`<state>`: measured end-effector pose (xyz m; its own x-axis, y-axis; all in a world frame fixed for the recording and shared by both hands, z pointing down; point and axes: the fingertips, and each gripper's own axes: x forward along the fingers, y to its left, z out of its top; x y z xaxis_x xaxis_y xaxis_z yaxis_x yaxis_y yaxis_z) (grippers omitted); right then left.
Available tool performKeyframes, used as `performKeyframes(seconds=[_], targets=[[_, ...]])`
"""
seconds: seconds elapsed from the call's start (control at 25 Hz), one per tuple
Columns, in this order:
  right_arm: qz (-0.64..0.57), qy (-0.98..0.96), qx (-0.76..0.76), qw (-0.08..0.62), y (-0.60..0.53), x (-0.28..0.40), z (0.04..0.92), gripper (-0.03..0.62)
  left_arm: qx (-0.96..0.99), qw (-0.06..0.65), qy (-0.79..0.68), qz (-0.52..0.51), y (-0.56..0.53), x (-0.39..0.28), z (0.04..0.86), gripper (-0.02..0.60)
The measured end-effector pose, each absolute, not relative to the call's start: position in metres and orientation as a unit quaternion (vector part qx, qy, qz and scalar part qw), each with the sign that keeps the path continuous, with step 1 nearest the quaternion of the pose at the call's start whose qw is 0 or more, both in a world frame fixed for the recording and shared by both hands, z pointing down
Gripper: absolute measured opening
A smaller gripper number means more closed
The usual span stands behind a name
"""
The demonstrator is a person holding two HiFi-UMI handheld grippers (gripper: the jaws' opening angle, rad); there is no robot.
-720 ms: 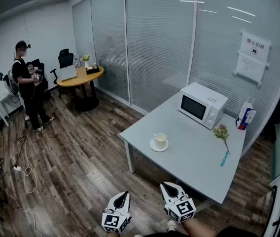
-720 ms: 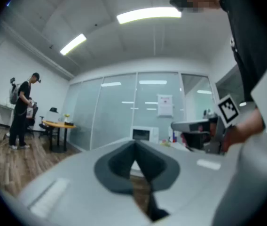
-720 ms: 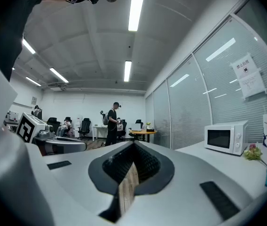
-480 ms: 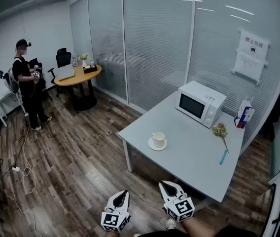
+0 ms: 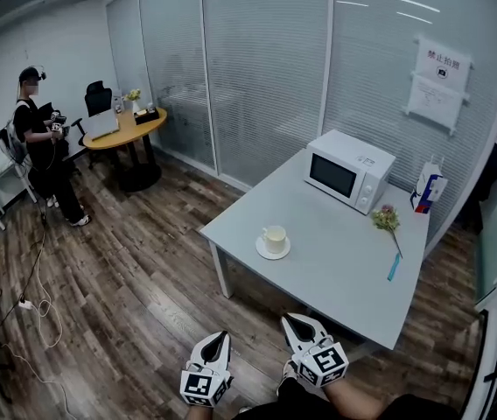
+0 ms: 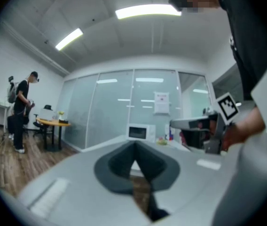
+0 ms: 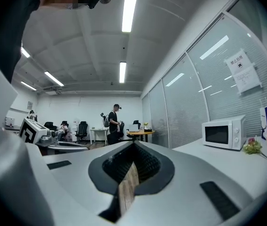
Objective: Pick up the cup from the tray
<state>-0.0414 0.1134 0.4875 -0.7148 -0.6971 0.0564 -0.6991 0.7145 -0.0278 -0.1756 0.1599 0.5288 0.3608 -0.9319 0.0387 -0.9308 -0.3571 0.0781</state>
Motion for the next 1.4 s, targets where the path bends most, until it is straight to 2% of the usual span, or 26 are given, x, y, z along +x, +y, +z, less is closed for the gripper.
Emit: performKeyframes(seconds=[0.48,0.92,1.4], targets=[[0.038,-0.926,0.375,0.014,0.014,-0.031,0.5,-0.011,0.837,0.04,-0.546,0.026,0.061,-0.152,0.533,0.003],[0.041,-0.935,0.352,0.035,-0.09,0.002,0.51,-0.011,0.844,0.052,-0.531,0.059,-0.06,-0.111,0.54,0.003],[0.044,-0.933,0.353,0.057,-0.145,0.023,0.53,-0.011,0.848,0.068,-0.519,0.08,-0.139,-0.086,0.566,0.003]])
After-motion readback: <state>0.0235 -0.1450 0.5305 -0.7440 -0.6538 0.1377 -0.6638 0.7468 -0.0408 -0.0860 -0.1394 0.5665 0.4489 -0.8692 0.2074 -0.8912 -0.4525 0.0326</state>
